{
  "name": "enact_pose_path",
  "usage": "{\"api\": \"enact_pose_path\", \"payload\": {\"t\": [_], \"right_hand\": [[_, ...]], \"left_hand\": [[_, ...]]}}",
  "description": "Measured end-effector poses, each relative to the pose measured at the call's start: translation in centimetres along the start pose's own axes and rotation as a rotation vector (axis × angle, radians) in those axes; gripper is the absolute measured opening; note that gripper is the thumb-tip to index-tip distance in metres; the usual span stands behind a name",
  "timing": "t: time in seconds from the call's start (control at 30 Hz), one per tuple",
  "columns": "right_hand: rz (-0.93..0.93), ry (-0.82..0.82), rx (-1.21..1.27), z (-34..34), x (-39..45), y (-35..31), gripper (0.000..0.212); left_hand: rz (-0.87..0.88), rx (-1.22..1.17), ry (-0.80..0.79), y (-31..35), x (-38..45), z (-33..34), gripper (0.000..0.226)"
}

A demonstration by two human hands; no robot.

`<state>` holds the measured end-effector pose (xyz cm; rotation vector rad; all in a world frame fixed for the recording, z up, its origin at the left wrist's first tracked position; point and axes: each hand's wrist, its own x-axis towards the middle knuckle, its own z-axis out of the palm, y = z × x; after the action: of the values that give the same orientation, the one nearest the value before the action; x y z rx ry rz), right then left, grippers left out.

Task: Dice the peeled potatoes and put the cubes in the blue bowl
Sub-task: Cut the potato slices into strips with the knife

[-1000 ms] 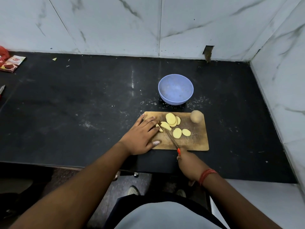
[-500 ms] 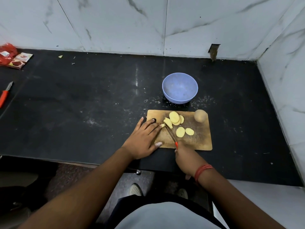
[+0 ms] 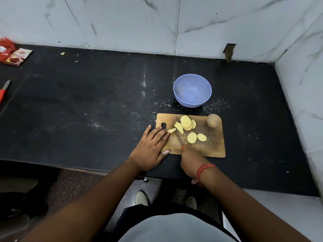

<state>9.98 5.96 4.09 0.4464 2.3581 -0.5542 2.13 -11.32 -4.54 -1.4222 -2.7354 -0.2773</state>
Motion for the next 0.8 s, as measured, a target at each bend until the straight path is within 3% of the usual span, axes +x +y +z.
{"api": "enact_pose_path", "payload": {"t": [0.1, 0.23, 0.4, 0.57, 0.73, 0.8], "right_hand": [[0.096, -0.049, -0.005, 0.1, 0.1, -0.2, 0.063], [-0.003, -0.015, -0.059, 1.3, -1.5, 1.6, 0.039], [0.043, 0.042, 0.015, 2.3, -2.2, 2.8, 0.048], [-0.065, 0.095, 0.041, 0.6, -2.1, 1.1, 0.040], [-0.013, -0.001, -0.036, -0.1, -1.7, -0.2, 0.037], [0.092, -0.057, -0.076, -0.1, -1.0, -1.0, 0.058]], "left_hand": [[0.004, -0.002, 0.004, 0.0, 0.0, 0.1, 0.067], [0.001, 0.000, 0.009, -0.1, -0.1, 0.2, 0.066], [-0.002, 0.002, 0.011, -0.1, -0.1, 0.3, 0.066], [-0.001, -0.005, 0.016, 0.0, -0.1, 0.2, 0.065], [-0.002, 0.008, 0.008, 0.0, -0.2, 0.2, 0.065], [-0.004, 0.008, 0.004, 0.0, -0.2, 0.1, 0.065]]}}
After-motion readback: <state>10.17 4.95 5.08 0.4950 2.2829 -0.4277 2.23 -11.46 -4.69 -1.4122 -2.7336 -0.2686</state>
